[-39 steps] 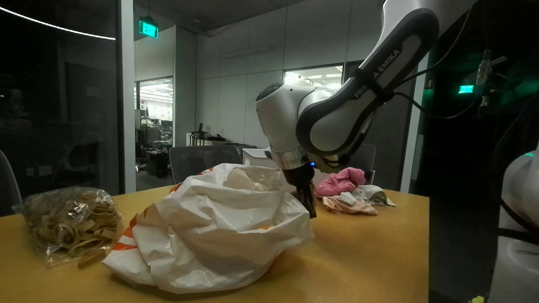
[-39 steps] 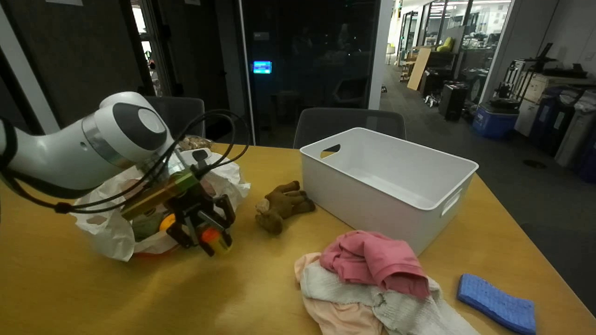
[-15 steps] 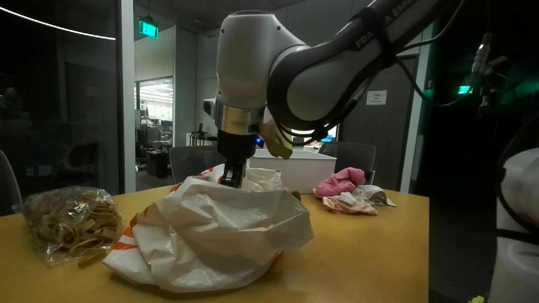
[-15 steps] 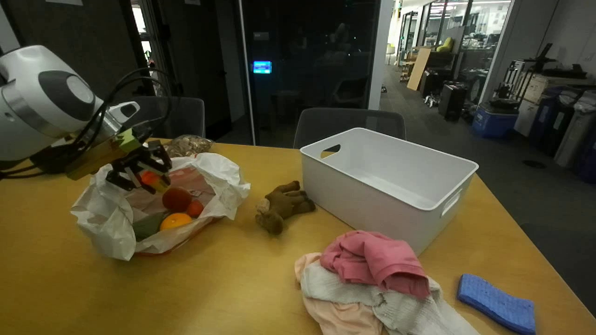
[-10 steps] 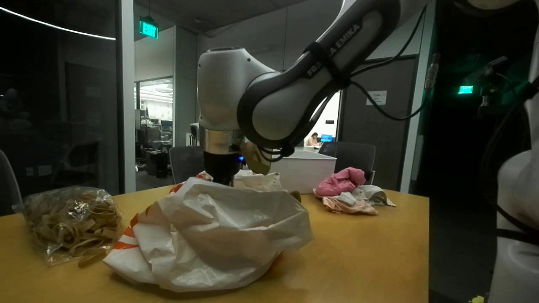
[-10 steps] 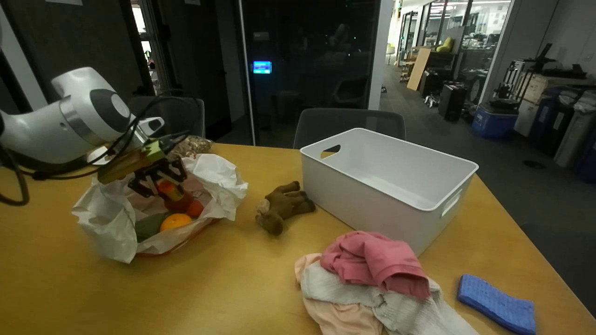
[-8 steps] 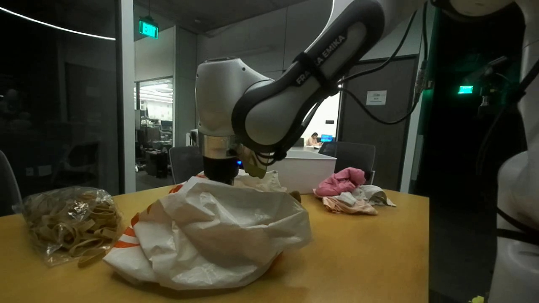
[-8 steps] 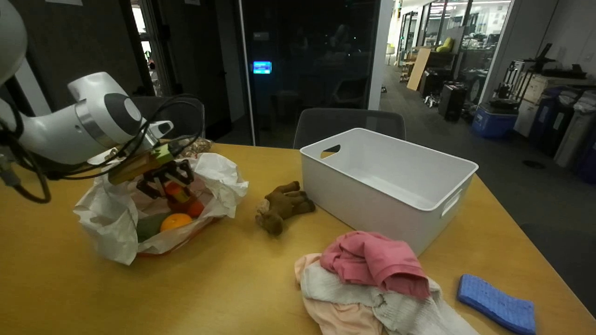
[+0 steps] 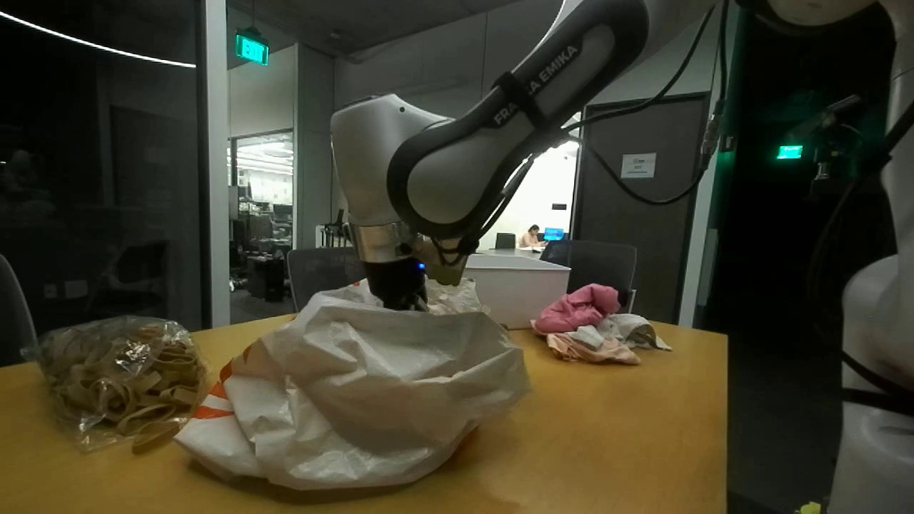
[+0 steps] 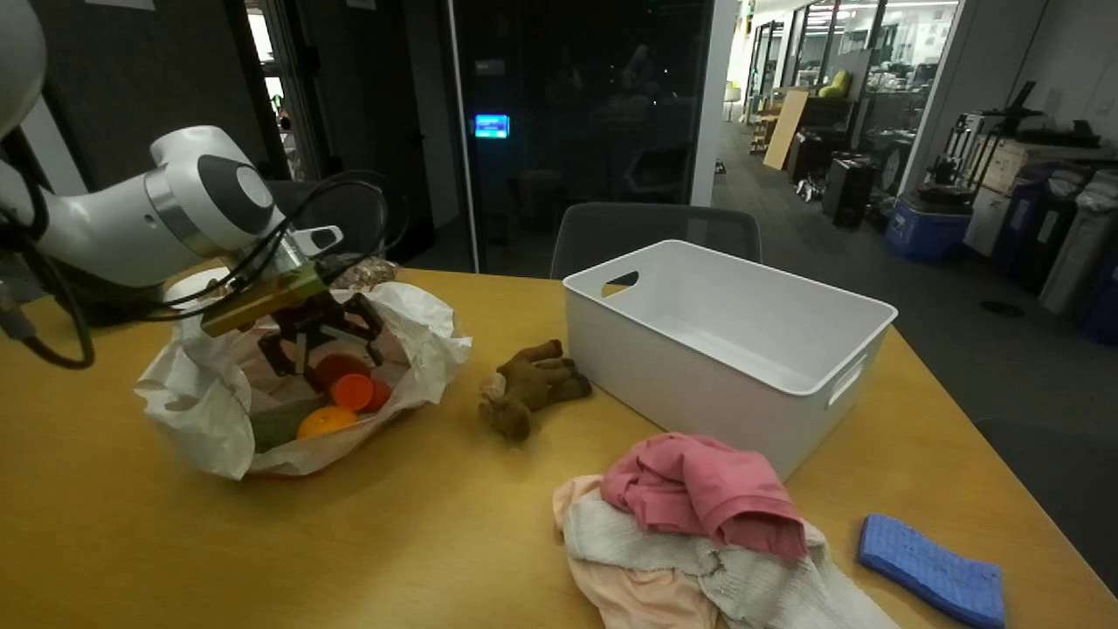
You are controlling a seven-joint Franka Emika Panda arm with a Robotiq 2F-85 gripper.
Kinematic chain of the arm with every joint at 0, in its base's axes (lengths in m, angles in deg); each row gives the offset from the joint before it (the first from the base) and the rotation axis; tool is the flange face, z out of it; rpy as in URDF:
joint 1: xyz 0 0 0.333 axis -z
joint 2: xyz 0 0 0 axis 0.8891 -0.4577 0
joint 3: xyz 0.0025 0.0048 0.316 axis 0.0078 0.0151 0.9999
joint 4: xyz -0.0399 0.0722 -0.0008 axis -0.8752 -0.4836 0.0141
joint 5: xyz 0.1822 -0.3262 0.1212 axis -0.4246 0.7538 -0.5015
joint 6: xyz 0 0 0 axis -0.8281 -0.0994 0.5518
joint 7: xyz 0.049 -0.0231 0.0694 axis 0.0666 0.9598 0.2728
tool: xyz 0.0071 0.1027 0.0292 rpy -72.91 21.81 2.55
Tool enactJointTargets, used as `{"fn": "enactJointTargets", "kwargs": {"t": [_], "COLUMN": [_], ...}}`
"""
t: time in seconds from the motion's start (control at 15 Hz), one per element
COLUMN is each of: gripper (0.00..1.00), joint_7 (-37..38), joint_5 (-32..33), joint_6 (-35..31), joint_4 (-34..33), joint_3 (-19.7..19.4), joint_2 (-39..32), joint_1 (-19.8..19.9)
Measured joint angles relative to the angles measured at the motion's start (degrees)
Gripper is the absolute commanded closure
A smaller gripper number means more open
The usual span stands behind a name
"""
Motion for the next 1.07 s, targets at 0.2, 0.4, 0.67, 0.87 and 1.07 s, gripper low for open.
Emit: {"fn": "enactJointTargets", "kwargs": {"t": [0.2,0.4,0.67,0.87,1.07], "gripper": [0.0,0.0,0.0,0.0,0.0], "joint_7": [0.7,0.5,-1.7,-1.5,-1.4], "joint_5": [-1.9,-4.2,-7.5,-8.8,-9.3], "joint_6": [9.0,14.3,16.3,16.2,14.9], "joint_4": [0.1,0.4,2.6,4.4,4.9], "joint_3": [-0.2,-1.0,-2.7,-4.7,-8.0], "joint_2": [3.7,7.4,13.5,17.9,20.1], "joint_1": [0.0,0.8,1.9,3.6,7.0]}}
